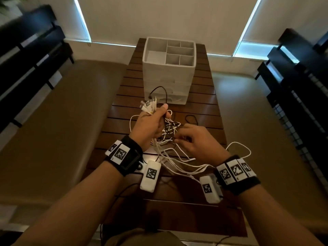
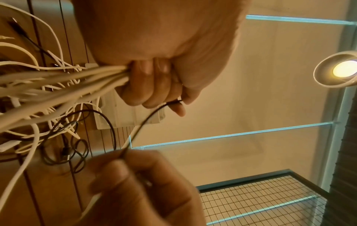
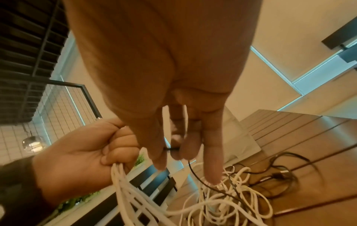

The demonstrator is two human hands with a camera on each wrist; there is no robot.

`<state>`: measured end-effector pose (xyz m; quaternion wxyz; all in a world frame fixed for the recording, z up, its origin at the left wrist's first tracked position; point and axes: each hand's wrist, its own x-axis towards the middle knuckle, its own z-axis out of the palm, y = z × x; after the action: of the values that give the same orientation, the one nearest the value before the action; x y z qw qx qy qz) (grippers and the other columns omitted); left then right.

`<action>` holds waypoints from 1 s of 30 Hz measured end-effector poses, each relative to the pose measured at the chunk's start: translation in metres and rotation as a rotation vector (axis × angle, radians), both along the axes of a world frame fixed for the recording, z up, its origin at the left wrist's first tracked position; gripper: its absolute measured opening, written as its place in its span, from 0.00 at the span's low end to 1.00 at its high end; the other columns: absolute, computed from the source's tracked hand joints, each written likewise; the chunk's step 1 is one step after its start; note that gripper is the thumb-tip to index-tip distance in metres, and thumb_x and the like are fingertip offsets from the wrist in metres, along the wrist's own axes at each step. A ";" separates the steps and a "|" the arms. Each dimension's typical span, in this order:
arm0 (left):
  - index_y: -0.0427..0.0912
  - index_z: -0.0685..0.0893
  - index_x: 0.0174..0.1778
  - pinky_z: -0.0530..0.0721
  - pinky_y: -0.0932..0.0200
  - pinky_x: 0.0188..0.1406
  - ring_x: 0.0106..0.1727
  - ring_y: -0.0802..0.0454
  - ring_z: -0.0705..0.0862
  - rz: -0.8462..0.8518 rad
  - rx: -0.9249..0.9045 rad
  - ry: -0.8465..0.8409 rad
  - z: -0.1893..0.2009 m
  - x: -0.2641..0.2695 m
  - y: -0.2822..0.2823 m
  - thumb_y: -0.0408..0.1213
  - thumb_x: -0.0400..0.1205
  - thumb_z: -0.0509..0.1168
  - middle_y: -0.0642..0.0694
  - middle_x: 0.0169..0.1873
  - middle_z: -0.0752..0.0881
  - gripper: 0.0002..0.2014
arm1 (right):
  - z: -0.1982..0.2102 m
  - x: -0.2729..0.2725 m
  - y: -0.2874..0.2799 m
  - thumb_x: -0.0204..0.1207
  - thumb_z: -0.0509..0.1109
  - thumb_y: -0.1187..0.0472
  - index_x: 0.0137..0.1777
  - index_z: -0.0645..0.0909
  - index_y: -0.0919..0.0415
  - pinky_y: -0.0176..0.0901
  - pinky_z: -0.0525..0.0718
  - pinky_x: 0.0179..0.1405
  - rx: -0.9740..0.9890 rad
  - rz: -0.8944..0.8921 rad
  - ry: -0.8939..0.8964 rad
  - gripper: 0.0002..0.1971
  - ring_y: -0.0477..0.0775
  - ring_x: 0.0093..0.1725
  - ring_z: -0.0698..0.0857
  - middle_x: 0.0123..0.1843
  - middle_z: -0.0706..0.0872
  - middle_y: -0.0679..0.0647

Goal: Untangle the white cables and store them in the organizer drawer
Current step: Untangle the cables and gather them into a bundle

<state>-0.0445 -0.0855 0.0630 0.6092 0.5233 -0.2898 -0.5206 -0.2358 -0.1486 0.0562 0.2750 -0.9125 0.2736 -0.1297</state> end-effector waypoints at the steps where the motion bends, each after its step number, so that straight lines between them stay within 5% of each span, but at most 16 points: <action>1: 0.47 0.86 0.38 0.50 0.56 0.21 0.19 0.56 0.56 0.005 -0.003 -0.008 -0.001 -0.002 0.001 0.52 0.90 0.65 0.52 0.19 0.63 0.18 | -0.003 -0.002 0.002 0.82 0.77 0.54 0.54 0.92 0.51 0.39 0.82 0.47 0.019 0.026 0.085 0.05 0.43 0.46 0.82 0.47 0.84 0.46; 7: 0.45 0.86 0.41 0.52 0.56 0.20 0.20 0.54 0.57 0.091 -0.017 -0.037 0.006 0.003 0.000 0.55 0.90 0.65 0.50 0.22 0.63 0.19 | -0.029 -0.020 0.018 0.83 0.75 0.55 0.51 0.90 0.51 0.38 0.81 0.46 0.212 0.083 0.438 0.03 0.41 0.45 0.84 0.46 0.87 0.42; 11: 0.43 0.84 0.42 0.59 0.65 0.15 0.17 0.60 0.65 0.139 0.013 -0.001 0.015 0.010 -0.001 0.53 0.90 0.65 0.53 0.20 0.73 0.18 | -0.052 -0.034 0.014 0.79 0.77 0.58 0.49 0.90 0.57 0.47 0.89 0.48 0.285 0.041 0.666 0.04 0.49 0.41 0.88 0.38 0.89 0.49; 15: 0.50 0.86 0.41 0.68 0.69 0.16 0.26 0.61 0.78 0.143 0.067 0.028 0.016 0.005 0.000 0.53 0.88 0.69 0.54 0.30 0.85 0.13 | -0.037 -0.036 0.008 0.84 0.73 0.63 0.51 0.91 0.59 0.43 0.93 0.37 0.474 -0.066 0.529 0.05 0.50 0.34 0.91 0.35 0.91 0.52; 19: 0.49 0.88 0.45 0.76 0.70 0.23 0.31 0.62 0.83 0.174 0.082 0.109 0.012 -0.005 -0.001 0.52 0.86 0.71 0.55 0.31 0.86 0.11 | 0.001 -0.021 0.004 0.86 0.72 0.57 0.60 0.89 0.51 0.31 0.83 0.38 0.256 -0.197 0.119 0.07 0.28 0.37 0.85 0.44 0.87 0.38; 23: 0.48 0.86 0.49 0.76 0.65 0.29 0.30 0.60 0.80 0.158 0.114 -0.004 0.004 -0.013 0.002 0.56 0.87 0.69 0.55 0.30 0.85 0.14 | 0.034 0.006 0.010 0.87 0.71 0.54 0.61 0.87 0.54 0.34 0.82 0.28 0.380 -0.287 -0.428 0.08 0.41 0.30 0.83 0.46 0.90 0.52; 26: 0.50 0.87 0.40 0.72 0.65 0.24 0.25 0.60 0.75 0.123 0.134 -0.087 0.001 -0.019 0.007 0.60 0.87 0.67 0.56 0.25 0.80 0.18 | 0.042 0.028 0.013 0.86 0.73 0.57 0.58 0.85 0.59 0.40 0.80 0.22 0.476 -0.297 -0.555 0.07 0.49 0.26 0.82 0.45 0.90 0.57; 30: 0.49 0.85 0.38 0.68 0.62 0.25 0.23 0.58 0.70 0.062 0.169 -0.115 -0.001 -0.018 0.013 0.64 0.86 0.64 0.55 0.23 0.75 0.23 | 0.038 0.037 0.008 0.85 0.73 0.65 0.56 0.84 0.67 0.34 0.82 0.26 0.497 -0.300 -0.574 0.05 0.41 0.29 0.85 0.42 0.90 0.55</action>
<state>-0.0620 -0.0721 0.0615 0.5612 0.6104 -0.2630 -0.4933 -0.1988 -0.1403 0.0945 0.5302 -0.6949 0.3389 -0.3480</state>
